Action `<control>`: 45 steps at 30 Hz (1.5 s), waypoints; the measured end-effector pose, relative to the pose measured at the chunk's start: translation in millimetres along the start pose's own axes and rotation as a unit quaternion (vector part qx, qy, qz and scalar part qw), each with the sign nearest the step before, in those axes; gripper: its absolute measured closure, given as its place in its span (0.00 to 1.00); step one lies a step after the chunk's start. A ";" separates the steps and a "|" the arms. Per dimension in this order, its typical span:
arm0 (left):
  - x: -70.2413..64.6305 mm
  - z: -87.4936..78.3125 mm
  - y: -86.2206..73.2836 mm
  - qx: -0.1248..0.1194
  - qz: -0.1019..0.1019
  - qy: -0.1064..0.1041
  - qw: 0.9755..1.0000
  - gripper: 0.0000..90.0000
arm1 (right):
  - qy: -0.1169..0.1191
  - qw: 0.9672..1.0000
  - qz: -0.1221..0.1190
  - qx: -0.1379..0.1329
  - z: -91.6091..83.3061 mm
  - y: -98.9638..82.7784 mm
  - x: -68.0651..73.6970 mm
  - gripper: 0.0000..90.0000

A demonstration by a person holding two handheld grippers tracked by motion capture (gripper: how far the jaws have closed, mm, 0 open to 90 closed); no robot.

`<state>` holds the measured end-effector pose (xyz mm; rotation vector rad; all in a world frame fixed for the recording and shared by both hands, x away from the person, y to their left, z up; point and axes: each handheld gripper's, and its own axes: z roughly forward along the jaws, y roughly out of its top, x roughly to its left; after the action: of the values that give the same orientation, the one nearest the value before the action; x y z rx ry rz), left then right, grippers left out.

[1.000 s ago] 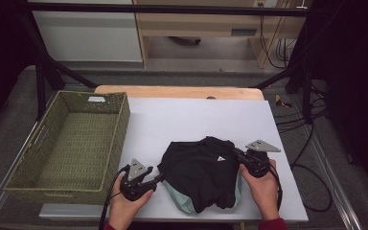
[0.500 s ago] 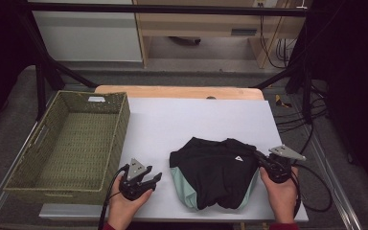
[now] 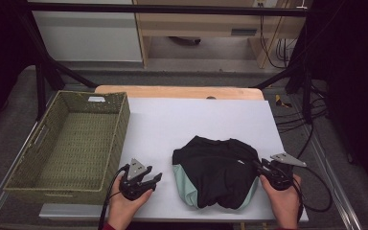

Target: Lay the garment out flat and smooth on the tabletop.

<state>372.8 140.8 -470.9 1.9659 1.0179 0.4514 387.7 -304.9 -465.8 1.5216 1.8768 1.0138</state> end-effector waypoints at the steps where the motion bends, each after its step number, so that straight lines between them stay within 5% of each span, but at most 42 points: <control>1: -0.1 0.1 0.1 0.001 -0.001 -0.001 1.000 0.57 | -0.004 1.000 0.004 -0.001 -2.7 -1.3 -0.5 0.64; 8: -2.5 -0.1 2.0 -0.005 0.005 -0.005 1.000 0.57 | -0.007 1.000 0.022 -0.001 -19.2 -16.5 0.5 0.59; 15: -11.9 8.6 15.7 -0.011 0.023 -0.008 1.000 0.56 | 0.005 1.000 0.006 -0.010 -37.0 -30.5 17.9 0.56; 24: -6.7 61.7 50.8 0.005 0.040 0.000 0.999 0.50 | 0.019 1.000 0.006 -0.007 -35.7 -34.7 23.2 0.56; 30: -8.3 88.4 46.9 0.037 0.039 -0.039 0.998 0.54 | 0.023 1.000 0.005 -0.005 -33.3 -34.5 23.6 0.56; 33: -10.2 88.0 47.9 0.043 0.035 -0.059 0.997 0.76 | 0.022 1.000 0.001 -0.005 -33.1 -34.4 23.7 0.56; 36: -14.5 82.9 51.8 0.052 0.049 -0.048 0.996 0.90 | 0.020 1.000 -0.001 -0.006 -33.5 -33.8 24.8 0.56; 40: -11.5 63.7 57.7 0.030 0.048 -0.024 0.998 0.92 | 0.020 1.000 -0.001 -0.013 -35.1 -32.9 25.4 0.54; 45: -1.9 20.3 71.4 -0.023 0.050 0.021 0.998 0.93 | 0.028 0.999 -0.005 -0.023 -35.9 -31.0 28.3 0.52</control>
<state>419.3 106.9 -423.9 1.9797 0.9299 0.5693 335.1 -288.4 -467.9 1.4690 1.8837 1.0981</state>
